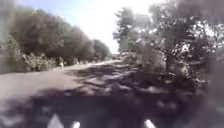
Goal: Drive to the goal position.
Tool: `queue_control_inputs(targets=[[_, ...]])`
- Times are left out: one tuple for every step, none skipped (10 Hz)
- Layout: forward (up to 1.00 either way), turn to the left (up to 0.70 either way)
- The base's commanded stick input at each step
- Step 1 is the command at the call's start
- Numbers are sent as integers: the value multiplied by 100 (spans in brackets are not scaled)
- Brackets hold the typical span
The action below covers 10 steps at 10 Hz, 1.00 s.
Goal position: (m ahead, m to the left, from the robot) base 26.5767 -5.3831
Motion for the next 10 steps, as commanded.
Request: queue_control_inputs(targets=[[50,0],[50,0],[50,0],[50,0],[50,0],[50,0],[50,0],[50,0],[50,0],[50,0]])
